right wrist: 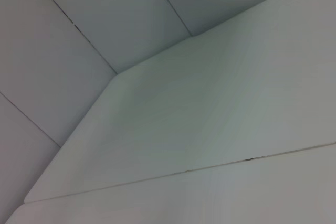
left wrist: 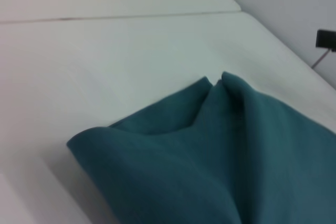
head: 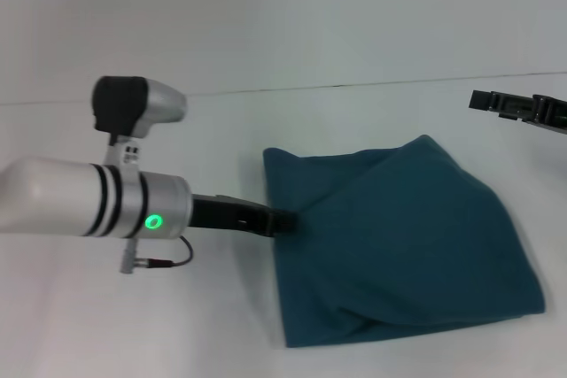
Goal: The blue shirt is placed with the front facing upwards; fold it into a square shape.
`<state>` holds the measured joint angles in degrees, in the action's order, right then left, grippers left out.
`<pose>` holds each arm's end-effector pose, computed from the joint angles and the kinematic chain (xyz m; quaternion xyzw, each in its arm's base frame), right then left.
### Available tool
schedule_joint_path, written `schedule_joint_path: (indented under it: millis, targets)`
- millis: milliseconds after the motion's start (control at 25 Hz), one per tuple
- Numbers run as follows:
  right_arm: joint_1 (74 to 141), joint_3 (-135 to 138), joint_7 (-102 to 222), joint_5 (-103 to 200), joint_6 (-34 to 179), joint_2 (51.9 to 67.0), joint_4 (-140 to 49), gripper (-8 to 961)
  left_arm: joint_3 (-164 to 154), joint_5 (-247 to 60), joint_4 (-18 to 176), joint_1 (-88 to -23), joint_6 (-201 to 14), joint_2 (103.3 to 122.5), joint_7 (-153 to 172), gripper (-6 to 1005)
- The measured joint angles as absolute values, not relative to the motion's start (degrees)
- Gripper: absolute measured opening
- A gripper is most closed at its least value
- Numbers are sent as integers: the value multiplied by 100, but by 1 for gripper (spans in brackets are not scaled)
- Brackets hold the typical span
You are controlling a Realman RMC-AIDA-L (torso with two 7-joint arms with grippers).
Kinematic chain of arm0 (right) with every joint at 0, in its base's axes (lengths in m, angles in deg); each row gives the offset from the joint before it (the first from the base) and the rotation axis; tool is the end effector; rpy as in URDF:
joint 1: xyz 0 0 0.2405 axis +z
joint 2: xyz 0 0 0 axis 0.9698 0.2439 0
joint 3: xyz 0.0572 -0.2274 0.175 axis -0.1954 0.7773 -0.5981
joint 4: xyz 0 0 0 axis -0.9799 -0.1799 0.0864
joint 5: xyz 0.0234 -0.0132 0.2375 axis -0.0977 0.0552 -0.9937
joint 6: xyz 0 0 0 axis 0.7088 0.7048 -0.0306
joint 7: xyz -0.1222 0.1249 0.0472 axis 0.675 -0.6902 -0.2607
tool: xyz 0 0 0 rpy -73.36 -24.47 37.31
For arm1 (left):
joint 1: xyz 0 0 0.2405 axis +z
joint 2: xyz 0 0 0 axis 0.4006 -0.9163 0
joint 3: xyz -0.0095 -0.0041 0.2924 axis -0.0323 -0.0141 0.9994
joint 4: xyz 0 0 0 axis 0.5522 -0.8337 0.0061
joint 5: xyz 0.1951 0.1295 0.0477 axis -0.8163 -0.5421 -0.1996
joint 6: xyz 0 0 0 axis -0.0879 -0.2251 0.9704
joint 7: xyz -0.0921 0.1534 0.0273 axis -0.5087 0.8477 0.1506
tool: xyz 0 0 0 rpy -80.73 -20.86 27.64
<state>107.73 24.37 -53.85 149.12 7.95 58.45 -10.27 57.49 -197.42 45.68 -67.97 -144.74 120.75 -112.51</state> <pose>0.3496 0.4523 0.0578 -0.7649 0.5100 0.2850 0.2712 -0.2089 0.4527 -0.1514 -0.8963 -0.4125 -0.1088 0.1208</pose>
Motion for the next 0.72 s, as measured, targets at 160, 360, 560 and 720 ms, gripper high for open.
schedule_joint_path:
  millis: [160, 360, 560, 720]
  targets:
    - [10773, 2438, -5393, 14913, 796, 5854, -1027, 900, 5339, -20091, 4319, -6683, -14796, 12042, -11223, 69]
    - [10801, 2440, -5426, 14913, 797, 5869, -1027, 899, 4973, -20402, 4160, -6592, -14973, 11921, -11218, 71]
    - [10815, 2440, -5444, 14913, 796, 5881, -1025, 900, 4734, -20614, 4143, -6596, -15084, 11888, -11207, 73]
    - [10822, 2440, -5451, 14913, 797, 5881, -1026, 900, 4730, -20621, 4148, -6602, -15070, 11914, -11332, 74]
